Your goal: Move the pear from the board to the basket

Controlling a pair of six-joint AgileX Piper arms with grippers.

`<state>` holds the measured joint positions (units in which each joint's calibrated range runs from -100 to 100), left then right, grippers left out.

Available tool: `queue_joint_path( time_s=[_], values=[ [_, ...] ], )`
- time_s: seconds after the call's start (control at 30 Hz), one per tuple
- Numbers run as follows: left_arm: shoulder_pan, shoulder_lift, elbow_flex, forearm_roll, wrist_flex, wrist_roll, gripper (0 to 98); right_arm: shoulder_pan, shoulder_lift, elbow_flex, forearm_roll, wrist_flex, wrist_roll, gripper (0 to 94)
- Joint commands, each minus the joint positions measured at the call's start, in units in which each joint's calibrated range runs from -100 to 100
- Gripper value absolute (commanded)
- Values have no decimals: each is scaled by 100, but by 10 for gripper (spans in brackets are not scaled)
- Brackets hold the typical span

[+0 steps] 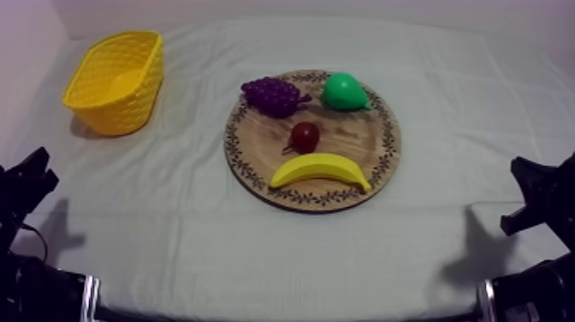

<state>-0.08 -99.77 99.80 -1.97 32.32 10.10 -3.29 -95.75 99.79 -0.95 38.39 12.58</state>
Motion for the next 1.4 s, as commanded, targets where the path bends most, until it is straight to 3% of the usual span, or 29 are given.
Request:
queue_joint_path(
  time_s=[0.0, 0.9, 1.13, 1.37],
  values=[
    [-2, 3, -3, -1, 2, -1, 0, -1, -1, -1, 0, 0, -1, 3],
    [-13, 3, -3, -1, -126, 36, 0, -1, -1, -1, 0, 0, -1, 3],
    [3, 219, -167, 208, -67, -453, 0, -1, -1, -1, 0, 0, -1, 3],
    [51, 1151, -1280, 347, 118, -1021, 11, -1, -1, -1, 0, 0, -1, 3]
  ],
)
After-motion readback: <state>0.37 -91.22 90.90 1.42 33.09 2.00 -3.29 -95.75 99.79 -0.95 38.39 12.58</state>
